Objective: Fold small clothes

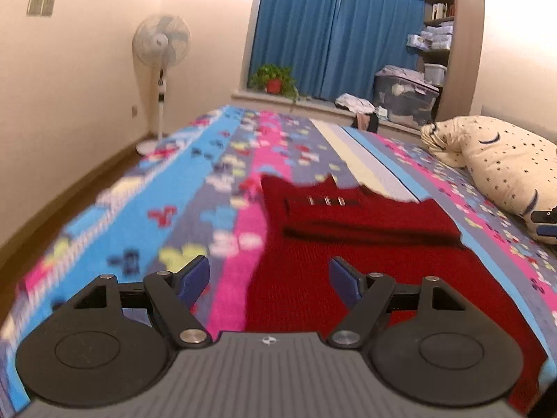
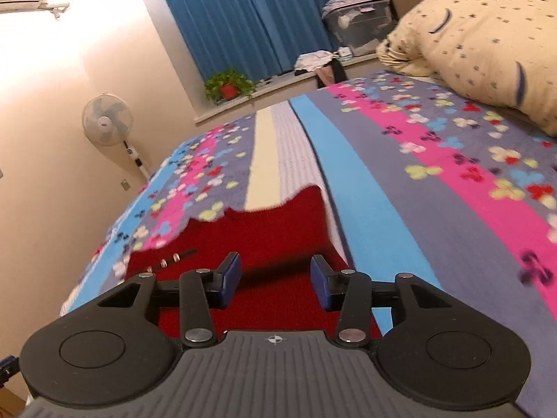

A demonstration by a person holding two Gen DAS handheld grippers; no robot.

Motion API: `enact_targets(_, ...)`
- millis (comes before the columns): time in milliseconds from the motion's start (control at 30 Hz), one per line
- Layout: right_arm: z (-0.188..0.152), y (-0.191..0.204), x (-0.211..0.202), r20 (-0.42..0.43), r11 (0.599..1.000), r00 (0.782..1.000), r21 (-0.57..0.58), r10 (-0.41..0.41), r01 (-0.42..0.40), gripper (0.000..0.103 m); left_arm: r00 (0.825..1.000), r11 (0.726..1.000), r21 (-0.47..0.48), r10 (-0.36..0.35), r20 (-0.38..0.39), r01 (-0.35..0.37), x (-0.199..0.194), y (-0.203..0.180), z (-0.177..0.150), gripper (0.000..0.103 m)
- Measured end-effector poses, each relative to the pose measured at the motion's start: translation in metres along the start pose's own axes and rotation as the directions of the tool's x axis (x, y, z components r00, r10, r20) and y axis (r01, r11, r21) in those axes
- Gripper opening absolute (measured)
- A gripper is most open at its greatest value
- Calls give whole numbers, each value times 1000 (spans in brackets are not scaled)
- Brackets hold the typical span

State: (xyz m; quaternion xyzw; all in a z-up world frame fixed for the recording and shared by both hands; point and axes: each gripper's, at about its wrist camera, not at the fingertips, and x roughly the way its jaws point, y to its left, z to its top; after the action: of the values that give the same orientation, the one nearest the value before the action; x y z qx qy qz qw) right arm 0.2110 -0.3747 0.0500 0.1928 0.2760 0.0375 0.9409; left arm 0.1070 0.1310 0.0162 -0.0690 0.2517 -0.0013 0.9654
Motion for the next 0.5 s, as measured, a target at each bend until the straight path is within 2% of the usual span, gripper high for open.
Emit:
enact_targets(67,-18,-6,-13,-22,1000,999,0,-26,26,42,999,999,-41,-20,-48,18,-5,3,-24,51)
enact_targets(100,-25,-10,-18,-34,999,999,8,-40,40,28,994,998,-61,-35,-99,29,0,5,-30,16)
enact_targets(133,-32,-15,-22,-49,998,997,22,-51,53,9,988,995,-80,-64,-137,54,2,6,-32,7)
enact_targets(167,-38,-21,-26,-68,998,996,38,-53,56,2,986,993,-88,-89,-140,77,1,6,-32,7)
enact_targets(200,-42,-27,-28,-93,997,994,51,-55,60,1,984,992,-81,-109,-141,98,0,5,-32,7)
enact_targets(300,-60,-40,-21,-203,995,975,38,-87,97,1,968,989,-104,-128,-213,108,10,7,-35,7)
enact_targets(400,-75,-51,-18,-291,987,946,30,-140,155,5,944,983,-172,-115,-310,63,22,13,-44,10)
enact_targets(467,-81,-56,-17,-322,983,932,30,-164,183,5,932,979,-199,-103,-347,34,28,19,-46,20)
enact_targets(500,-84,-59,-16,-340,980,925,34,-172,195,7,926,976,-217,-101,-364,22,29,22,-46,31)
